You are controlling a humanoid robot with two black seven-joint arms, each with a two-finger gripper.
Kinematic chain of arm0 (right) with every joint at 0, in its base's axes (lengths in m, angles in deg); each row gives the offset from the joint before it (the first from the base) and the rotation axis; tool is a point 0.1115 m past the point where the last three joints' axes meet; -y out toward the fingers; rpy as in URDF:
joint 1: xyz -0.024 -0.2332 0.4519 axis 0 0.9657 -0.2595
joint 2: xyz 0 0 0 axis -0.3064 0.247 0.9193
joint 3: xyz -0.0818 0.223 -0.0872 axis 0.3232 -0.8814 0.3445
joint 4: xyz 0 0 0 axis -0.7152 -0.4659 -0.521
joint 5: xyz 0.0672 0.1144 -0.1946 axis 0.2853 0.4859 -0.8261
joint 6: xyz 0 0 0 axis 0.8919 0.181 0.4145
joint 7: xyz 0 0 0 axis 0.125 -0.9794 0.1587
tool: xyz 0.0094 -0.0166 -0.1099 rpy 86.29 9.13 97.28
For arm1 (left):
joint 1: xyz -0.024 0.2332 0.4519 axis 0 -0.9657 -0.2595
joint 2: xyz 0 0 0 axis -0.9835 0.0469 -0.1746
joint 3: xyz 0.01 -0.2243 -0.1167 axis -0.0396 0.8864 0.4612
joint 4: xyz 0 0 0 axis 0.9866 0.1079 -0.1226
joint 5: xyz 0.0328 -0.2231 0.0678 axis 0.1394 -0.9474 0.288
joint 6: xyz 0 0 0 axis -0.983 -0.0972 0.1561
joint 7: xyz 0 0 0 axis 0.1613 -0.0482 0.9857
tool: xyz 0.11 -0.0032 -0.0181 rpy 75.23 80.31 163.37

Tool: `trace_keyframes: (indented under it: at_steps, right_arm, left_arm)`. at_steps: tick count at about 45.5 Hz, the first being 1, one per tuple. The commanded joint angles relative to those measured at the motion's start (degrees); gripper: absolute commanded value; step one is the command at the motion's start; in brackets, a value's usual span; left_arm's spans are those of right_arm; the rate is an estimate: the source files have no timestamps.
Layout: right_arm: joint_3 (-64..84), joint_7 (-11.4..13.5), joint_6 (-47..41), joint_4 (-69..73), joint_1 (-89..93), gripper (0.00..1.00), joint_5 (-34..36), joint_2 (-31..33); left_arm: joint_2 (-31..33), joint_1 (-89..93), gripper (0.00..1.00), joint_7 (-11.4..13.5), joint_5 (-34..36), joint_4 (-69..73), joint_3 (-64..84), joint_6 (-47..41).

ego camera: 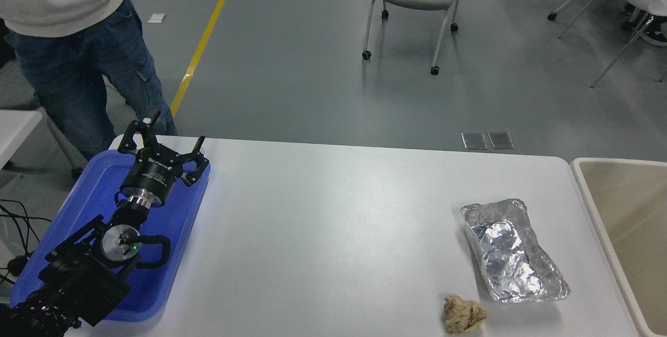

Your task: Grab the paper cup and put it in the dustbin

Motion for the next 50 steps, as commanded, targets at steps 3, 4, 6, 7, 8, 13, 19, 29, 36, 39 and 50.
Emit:
trace_keyframes:
  at_steps: [3, 4, 6, 7, 8, 13, 19, 29, 36, 39, 50]
  right_arm:
    - [6.9, -0.4, -1.9, 9.8, -2.9, 1.0, -0.2, 6.1]
    - [8.9, -0.4, -2.0, 11.2, -4.6, 1.0, -0.1, 6.8]
    - [12.8, -0.4, -2.0, 13.1, -7.9, 1.0, -0.1, 7.8]
    - [15.1, -0.4, -2.0, 13.9, -9.4, 1.0, -0.1, 8.3]
    - [17.7, -0.4, -2.0, 14.6, -10.8, 1.0, -0.1, 8.5]
    - [30.4, -0.3, -2.1, 17.3, -19.7, 1.0, -0.1, 8.6]
    - [48.9, -0.3, -3.4, 22.2, -33.9, 1.0, -0.1, 7.3]
    - [82.9, -0.1, -13.9, 27.8, -58.7, 1.0, 0.0, -8.1]
    - [88.4, -0.1, -32.4, 29.4, -67.3, 1.0, -0.3, -15.7]
    - [88.4, -0.2, -41.4, 29.5, -69.4, 1.0, -0.4, -19.1]
    - [85.2, 0.0, -46.5, 31.0, -74.1, 1.0, -3.5, -31.8]
  left_arm:
    - [0.0, 0.0, 1.0, 0.0, 0.0, 0.0, 0.0, 0.0]
    - [0.0, 0.0, 1.0, 0.0, -0.1, 0.0, 0.0, 0.0]
    - [0.0, 0.0, 1.0, 0.0, -0.1, 0.0, 0.0, 0.0]
    - [0.0, 0.0, 1.0, 0.0, 0.0, 0.0, 0.0, 0.0]
    - [0.0, 0.0, 1.0, 0.0, 0.0, 0.0, 0.0, 0.0]
    - [0.0, 0.0, 1.0, 0.0, 0.0, 0.0, -0.1, 0.0]
    - [0.0, 0.0, 1.0, 0.0, 0.0, 0.0, -0.1, 0.0]
    - [0.0, -0.1, 1.0, 0.0, 0.0, 0.0, -0.1, 0.0]
    - [0.0, -0.1, 1.0, 0.0, 0.0, 0.0, -0.1, 0.0]
    - [0.0, -0.1, 1.0, 0.0, 0.0, 0.0, -0.1, 0.0]
    - [0.0, -0.1, 1.0, 0.0, 0.0, 0.0, -0.1, 0.0]
